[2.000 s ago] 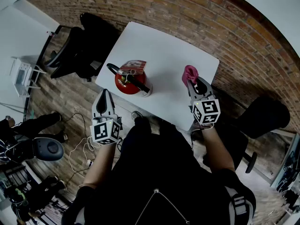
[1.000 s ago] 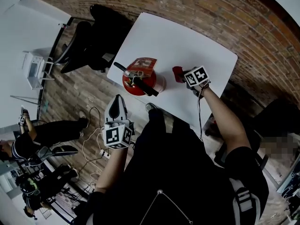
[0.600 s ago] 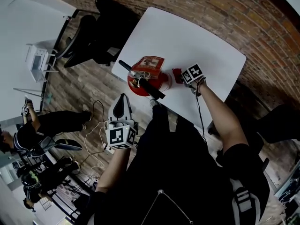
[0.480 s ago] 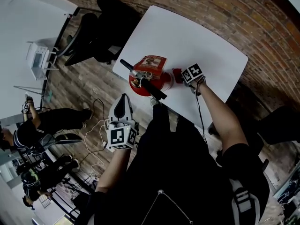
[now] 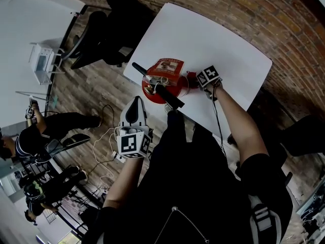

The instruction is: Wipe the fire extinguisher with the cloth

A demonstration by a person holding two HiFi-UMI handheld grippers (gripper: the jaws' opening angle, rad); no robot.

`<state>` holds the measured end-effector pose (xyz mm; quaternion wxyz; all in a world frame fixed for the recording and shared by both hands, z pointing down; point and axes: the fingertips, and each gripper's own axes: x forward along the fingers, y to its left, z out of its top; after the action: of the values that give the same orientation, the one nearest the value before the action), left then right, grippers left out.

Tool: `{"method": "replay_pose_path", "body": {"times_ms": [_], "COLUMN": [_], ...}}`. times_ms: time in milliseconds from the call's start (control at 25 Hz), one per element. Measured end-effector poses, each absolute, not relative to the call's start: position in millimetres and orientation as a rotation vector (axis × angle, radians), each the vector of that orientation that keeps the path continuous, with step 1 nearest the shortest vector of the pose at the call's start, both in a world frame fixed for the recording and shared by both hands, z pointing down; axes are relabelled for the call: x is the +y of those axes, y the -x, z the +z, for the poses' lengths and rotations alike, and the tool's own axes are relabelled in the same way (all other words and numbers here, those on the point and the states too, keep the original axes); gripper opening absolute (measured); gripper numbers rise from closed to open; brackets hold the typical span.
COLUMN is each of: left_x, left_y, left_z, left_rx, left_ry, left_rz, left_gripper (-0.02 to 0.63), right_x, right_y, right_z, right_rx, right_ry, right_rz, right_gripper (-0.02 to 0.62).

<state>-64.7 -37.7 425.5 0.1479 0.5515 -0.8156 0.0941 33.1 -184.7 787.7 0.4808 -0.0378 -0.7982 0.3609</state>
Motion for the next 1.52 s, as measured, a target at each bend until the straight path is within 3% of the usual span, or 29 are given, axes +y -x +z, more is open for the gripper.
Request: {"method": "replay_pose_path", "body": {"times_ms": [1520], "left_x": [-33], "left_y": [59], "left_z": [417], "left_rx": [-2.352], "left_ry": [-1.623], "left_rz": [0.196], "left_gripper": [0.030], "right_x": [-173], "right_y": [-37], "right_z": [679], "right_rx": [-2.136], "right_ry": [0.199], "right_rz": [1.007], "right_gripper": [0.107]}}
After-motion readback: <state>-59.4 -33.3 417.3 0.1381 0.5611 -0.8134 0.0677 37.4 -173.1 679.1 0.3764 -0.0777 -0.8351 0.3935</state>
